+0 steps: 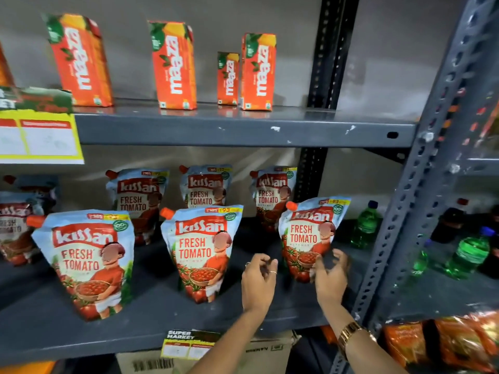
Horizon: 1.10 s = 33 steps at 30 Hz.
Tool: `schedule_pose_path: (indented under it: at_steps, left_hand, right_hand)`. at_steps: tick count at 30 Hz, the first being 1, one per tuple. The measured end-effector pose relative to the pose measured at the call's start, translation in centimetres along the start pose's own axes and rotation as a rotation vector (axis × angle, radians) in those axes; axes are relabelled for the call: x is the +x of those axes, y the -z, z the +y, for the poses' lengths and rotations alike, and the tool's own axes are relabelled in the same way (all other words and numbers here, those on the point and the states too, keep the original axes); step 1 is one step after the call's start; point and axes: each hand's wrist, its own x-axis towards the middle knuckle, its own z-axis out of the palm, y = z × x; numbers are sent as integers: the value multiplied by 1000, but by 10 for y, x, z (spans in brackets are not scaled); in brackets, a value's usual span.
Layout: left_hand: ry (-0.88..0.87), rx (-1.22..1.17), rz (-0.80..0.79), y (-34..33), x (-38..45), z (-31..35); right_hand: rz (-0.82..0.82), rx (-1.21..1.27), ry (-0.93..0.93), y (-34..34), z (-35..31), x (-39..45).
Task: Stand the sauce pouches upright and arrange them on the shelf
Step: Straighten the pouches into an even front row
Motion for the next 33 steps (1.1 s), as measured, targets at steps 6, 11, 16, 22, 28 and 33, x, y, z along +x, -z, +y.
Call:
schedule_pose_path:
  at_steps: [6, 11, 16, 22, 28, 33]
  left_hand:
    - [156, -56, -150, -39, 16, 3]
    - [232, -80, -249, -49, 26, 18]
    - [223, -50, -203, -47, 28, 12]
    - [231, -55, -120, -40, 16, 1]
    - [242, -69, -27, -35, 1, -5]
    - [242, -78, -32, -35, 1, -1]
  right_hand:
    - [-256, 125, -170, -2, 7, 11]
    - [-368, 224, -261, -11, 21, 13]
    - [-356, 189, -201, -11, 25, 9]
    - [-455, 171, -138, 5, 14, -4]
    - [-527, 259, -161, 12, 13, -10]
    - [-532, 257, -153, 15, 11, -10]
